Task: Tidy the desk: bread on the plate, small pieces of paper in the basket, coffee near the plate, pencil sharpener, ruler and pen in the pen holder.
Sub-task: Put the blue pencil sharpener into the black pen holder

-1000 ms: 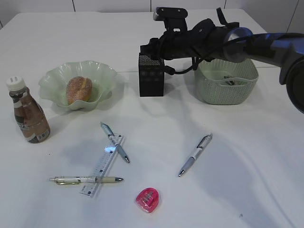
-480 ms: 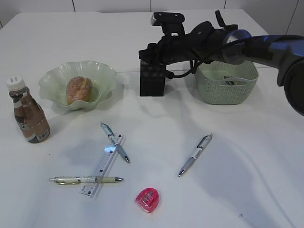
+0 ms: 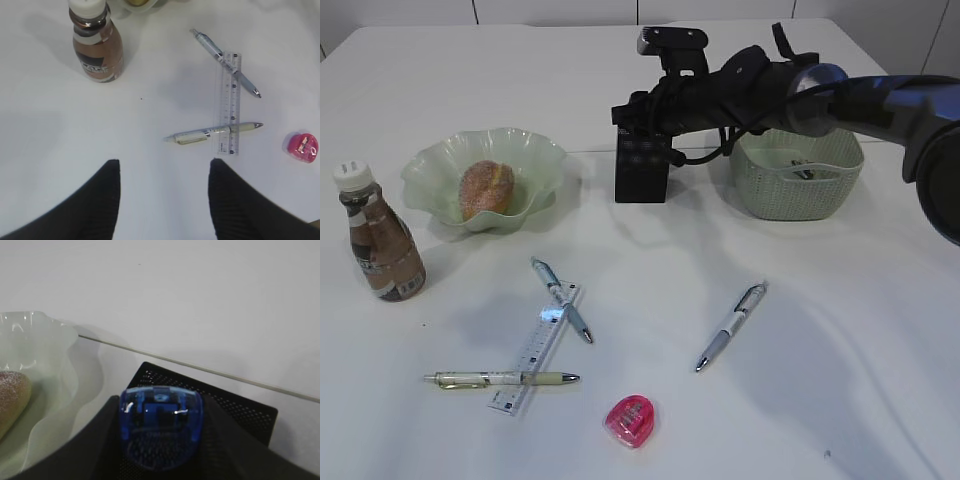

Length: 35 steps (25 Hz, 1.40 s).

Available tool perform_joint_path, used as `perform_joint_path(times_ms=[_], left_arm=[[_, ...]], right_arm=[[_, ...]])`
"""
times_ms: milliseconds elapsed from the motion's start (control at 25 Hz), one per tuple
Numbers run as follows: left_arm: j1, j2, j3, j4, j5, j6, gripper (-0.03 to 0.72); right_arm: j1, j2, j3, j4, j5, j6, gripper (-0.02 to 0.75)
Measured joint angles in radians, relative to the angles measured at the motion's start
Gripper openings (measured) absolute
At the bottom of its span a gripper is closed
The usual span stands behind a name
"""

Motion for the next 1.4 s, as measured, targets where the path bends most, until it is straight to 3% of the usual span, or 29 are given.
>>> perform_joint_path(times_ms=[1080, 1400], left_arm=[[0.000, 0.000, 0.000, 0.015, -0.018, 0.000, 0.394], [0.000, 0.000, 0.000, 0.017, -0.020, 0.000, 0.394]], right_arm=[[0.000, 0.000, -0.026, 0.025, 0.018, 0.000, 0.407], [0.000, 0.001, -0.170, -0.034, 0.189, 0.000, 0.407]])
